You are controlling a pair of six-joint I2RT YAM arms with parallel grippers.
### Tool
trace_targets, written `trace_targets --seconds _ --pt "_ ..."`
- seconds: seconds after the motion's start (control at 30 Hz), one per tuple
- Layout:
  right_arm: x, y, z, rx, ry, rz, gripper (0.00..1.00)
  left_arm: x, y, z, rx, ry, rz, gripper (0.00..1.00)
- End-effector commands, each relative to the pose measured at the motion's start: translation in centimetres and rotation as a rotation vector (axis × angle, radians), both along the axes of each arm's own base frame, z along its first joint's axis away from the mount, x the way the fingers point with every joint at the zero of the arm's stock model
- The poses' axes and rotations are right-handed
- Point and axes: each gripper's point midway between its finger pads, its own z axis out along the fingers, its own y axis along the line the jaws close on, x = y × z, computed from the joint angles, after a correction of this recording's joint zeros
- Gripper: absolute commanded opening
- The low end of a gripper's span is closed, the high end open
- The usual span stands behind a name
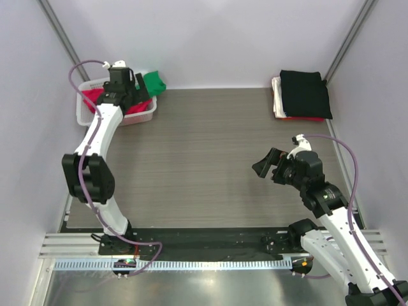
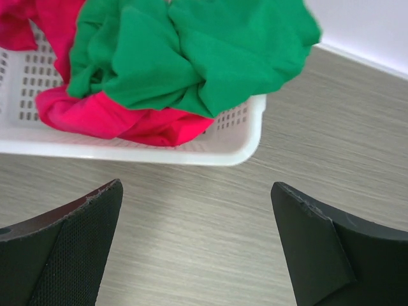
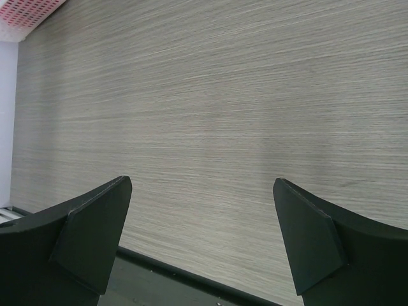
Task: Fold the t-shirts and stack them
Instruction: Grab the tshirt from the pile, then move the tshirt to the center of the board
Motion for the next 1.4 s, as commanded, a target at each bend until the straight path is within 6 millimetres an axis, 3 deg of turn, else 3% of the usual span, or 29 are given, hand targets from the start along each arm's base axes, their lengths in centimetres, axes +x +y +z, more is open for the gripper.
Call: trace_targets --seconds 0.0,0.03,0.07,0.1,0.13,0.17,0.2,0.37,0.4,0.43,0.47,0.5,0.57,0.6,0.63,0.7,0.77,0.8,0.83,0.9,0.97,1.07,1.13,1.2,1.23,1.27,1.3,1.33,1.37 --pt "0.6 0.4 2.5 0.012 -0.082 0.024 1.0 1.4 0.2 -1.3 -0.018 0.07 0.011 1.0" --pt "0.6 0.4 2.4 0.01 -0.083 0.025 1.0 2.3 0.3 -3.3 -0.018 0.12 0.015 1.0" --pt "0.6 0.4 2.3 0.008 -0.082 0.026 1.0 3.0 0.1 -3.9 -0.02 0.131 0.014 0.99" --pt "0.6 0.4 2.1 0.006 -0.076 0.026 1.0 4.1 0.0 -3.1 -0.027 0.108 0.012 0.99" --pt "0.6 0.4 2.0 0.002 -0.075 0.028 1.0 4.7 -0.2 -3.5 -0.034 0.117 0.004 0.97" --pt "0.6 0.4 1.8 0.001 -0.07 0.03 1.0 5.5 -0.4 -5.7 -0.038 0.155 0.0 0.97" --pt "0.6 0.4 1.4 -0.005 -0.062 0.035 1.0 6.5 -0.7 -5.1 -0.049 0.132 -0.003 0.93" --pt "0.6 0.5 0.1 -0.022 -0.027 0.049 1.0 9.9 -0.7 -7.3 -0.051 0.13 0.011 0.84" --pt "0.6 0.6 0.1 -0.022 -0.027 0.051 1.0 10.4 -0.6 -9.0 -0.045 0.157 0.021 0.77" --pt "0.6 0.7 -0.1 -0.021 -0.02 0.055 1.0 11.2 -0.6 -7.6 -0.048 0.124 0.025 0.67" --pt "0.6 0.7 -0.1 -0.022 -0.017 0.055 1.0 11.6 -0.7 -7.7 -0.053 0.121 0.022 0.58" --pt "0.6 0.7 -0.1 -0.022 -0.017 0.056 1.0 12.1 -0.9 -7.1 -0.06 0.103 0.018 0.35" --pt "0.6 0.7 -0.3 -0.021 -0.01 0.057 1.0 12.5 -0.6 -4.2 -0.078 0.03 0.05 0.06" --pt "0.6 0.7 -0.3 -0.022 -0.011 0.057 1.0 12.3 -0.3 -2.8 -0.083 0.008 0.077 0.0" --pt "0.6 0.8 -0.3 -0.018 -0.01 0.056 1.0 11.6 -0.5 0.8 -0.113 -0.053 0.082 0.0" --pt "0.7 0.9 0.0 -0.01 -0.015 0.058 1.0 10.5 -1.3 5.7 -0.115 -0.146 0.078 0.0" --pt "0.8 1.0 0.5 -0.002 -0.025 0.059 1.0 8.1 -3.2 13.5 -0.101 -0.297 0.032 0.0" --pt "0.9 1.1 0.8 -0.002 -0.03 0.059 1.0 7.1 -3.9 15.9 -0.099 -0.342 0.015 0.0" --pt "1.1 1.1 1.3 0.002 -0.04 0.059 1.0 4.6 -4.8 20.5 -0.107 -0.432 -0.003 0.0" --pt "1.4 1.2 2.8 0.014 -0.071 0.054 1.0 2.1 -5.6 24.1 -0.109 -0.503 -0.031 0.0" --pt "1.5 1.2 4.6 0.031 -0.105 0.049 1.0 -1.7 -6.4 27.9 -0.133 -0.571 -0.057 0.0" --pt "1.5 1.0 6.7 0.045 -0.148 0.035 1.0 -6.0 -7.9 29.5 -0.161 -0.562 -0.124 0.0" --pt "1.6 0.3 7.8 0.041 -0.166 -0.004 1.0 -7.3 -9.6 27.1 -0.199 -0.481 -0.174 0.02" --pt "1.4 -0.4 7.7 0.03 -0.141 -0.049 1.0 -9.6 -10.7 26.0 -0.249 -0.442 -0.243 0.09" --pt "1.5 -1.1 7.7 0.017 -0.133 -0.089 1.0 -9.8 -11.4 22.5 -0.272 -0.35 -0.247 0.12" --pt "1.4 -2.3 7.4 -0.008 -0.102 -0.159 1.0 -10.5 -12.4 20.4 -0.297 -0.287 -0.298 0.23" --pt "1.3 -3.0 7.1 -0.022 -0.083 -0.196 1.0 -12.2 -12.6 20.0 -0.312 -0.272 -0.33 0.35" --pt "1.4 -4.1 6.8 -0.052 -0.072 -0.255 1.0 -12.6 -12.8 15.2 -0.308 -0.148 -0.328 0.51" --pt "1.2 -4.5 6.8 -0.059 -0.061 -0.278 1.0 -13.5 -12.6 13.4 -0.306 -0.098 -0.32 0.8"
